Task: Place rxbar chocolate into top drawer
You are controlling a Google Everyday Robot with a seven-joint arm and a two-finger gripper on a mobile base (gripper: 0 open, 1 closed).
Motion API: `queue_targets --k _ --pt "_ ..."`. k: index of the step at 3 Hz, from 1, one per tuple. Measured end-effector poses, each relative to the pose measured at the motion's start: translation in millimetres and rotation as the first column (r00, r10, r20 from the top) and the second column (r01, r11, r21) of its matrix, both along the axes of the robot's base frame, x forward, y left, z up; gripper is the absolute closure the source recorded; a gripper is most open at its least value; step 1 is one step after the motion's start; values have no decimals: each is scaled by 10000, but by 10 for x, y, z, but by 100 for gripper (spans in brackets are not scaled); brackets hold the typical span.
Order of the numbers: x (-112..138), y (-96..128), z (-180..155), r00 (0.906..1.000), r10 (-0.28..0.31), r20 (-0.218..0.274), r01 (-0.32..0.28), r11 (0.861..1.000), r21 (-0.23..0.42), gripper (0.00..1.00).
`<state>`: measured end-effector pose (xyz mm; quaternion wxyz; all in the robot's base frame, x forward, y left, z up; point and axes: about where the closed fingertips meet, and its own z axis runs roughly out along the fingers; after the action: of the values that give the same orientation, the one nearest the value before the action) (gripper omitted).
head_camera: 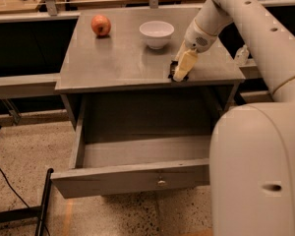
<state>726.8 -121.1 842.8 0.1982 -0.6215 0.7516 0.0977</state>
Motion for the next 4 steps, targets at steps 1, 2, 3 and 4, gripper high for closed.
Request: queue_targets --k 1,2,3,4 --pt "-353 -16 162 9998 127 161 -127 9999 5 100" --pt "-977 -30 393 9979 243 600 -245 9997 25 100" --pt "-1663 0 777 9897 392 1380 -425 9989 205 100" --pt "-2219 98 643 9892 763 1255 -727 9968 -330 82"
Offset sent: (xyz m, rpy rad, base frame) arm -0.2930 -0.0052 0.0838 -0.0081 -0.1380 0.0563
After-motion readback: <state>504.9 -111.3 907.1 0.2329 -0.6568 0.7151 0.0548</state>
